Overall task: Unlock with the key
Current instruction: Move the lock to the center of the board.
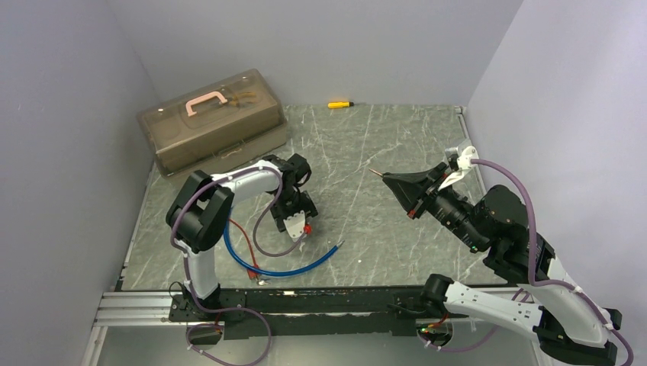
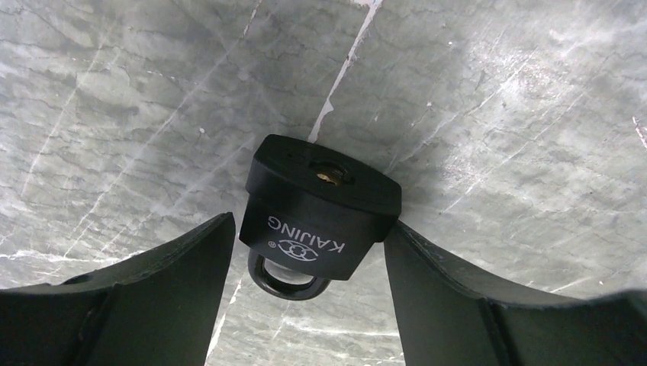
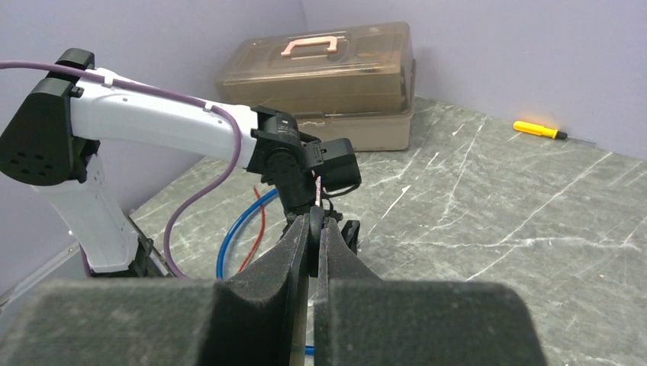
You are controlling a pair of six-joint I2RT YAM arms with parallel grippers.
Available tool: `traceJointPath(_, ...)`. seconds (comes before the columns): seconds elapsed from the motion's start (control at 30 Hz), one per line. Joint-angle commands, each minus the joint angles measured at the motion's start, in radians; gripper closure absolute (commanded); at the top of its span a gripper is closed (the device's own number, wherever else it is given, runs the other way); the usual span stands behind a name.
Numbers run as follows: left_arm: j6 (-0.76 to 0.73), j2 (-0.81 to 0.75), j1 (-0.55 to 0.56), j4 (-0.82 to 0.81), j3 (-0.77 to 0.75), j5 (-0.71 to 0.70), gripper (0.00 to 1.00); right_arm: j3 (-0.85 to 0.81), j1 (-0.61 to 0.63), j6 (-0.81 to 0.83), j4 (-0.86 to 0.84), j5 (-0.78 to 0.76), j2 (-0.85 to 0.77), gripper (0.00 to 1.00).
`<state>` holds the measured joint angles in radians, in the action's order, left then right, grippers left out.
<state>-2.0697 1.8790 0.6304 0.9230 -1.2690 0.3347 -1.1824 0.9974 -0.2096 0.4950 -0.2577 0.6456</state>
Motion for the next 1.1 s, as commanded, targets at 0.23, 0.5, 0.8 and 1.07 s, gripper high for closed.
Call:
traceJointPath(0.23,-0.317,0.027,0.026,0.006,0.005,-0.013,0.47,-0.03,-0.002,0.01,0.013,-0.027,-0.008,1.0)
traceJointPath(0.5,-0.239,-0.03,0.085,0.054,0.048,0.011,0.74,-0.051,-0.002,0.009,0.024,-0.027,-0.005,1.0)
traceJointPath(0.8,0.011,-0.218,0.13,0.105,0.194,0.074,1.0,-0.063,-0.001,-0.001,0.037,-0.018,0.004,1.0)
traceJointPath(1.07,0.02,-0.157,0.138,0.085,0.194,0.024,0.33,-0.06,-0.002,-0.011,0.038,-0.021,0.005,1.0)
